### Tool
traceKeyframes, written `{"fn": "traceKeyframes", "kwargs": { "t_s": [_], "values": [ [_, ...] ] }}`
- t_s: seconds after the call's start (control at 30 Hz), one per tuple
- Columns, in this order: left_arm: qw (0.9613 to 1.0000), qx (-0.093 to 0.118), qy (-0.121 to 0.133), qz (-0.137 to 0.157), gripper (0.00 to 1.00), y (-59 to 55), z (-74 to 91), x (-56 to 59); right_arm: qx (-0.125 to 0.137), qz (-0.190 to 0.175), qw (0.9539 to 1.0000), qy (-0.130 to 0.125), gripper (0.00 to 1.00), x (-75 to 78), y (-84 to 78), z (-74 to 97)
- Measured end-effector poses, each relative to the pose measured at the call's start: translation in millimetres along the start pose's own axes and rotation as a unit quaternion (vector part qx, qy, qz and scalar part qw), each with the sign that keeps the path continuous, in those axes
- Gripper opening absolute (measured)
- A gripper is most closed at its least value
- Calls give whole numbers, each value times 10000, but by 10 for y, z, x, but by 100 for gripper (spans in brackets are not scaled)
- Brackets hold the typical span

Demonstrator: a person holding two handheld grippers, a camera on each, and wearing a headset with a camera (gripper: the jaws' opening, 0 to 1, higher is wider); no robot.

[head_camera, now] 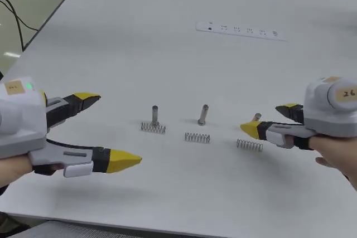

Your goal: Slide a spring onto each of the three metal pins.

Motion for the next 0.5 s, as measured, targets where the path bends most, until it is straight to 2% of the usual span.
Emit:
{"fn": "traceKeyframes", "kwargs": {
  "t_s": [0.2, 0.3, 0.5],
  "values": [
    [10000, -33, -23, 9, 96, -15, -4, 10, 39, 263, 9995, 154, 64, -8, 20, 24],
    [10000, -24, -9, 17, 96, -17, 4, 12, -7, 484, 9983, 319, 65, -29, 20, 32],
    [10000, -14, 15, 12, 96, -14, 26, 18, -196, 1089, 9923, 565, 66, -68, -8, 42]
  ]
}}
Point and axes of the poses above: the centre of the closed fingertips' face, and the gripper's own axes: z roughly backward along the fingers, x roughly to its right, y roughly out of its top, the point moved 10 cm from there along z, roughly backward along the fingers, and after that the axes turned 11 degrees about -y, right-handed, at the moved point
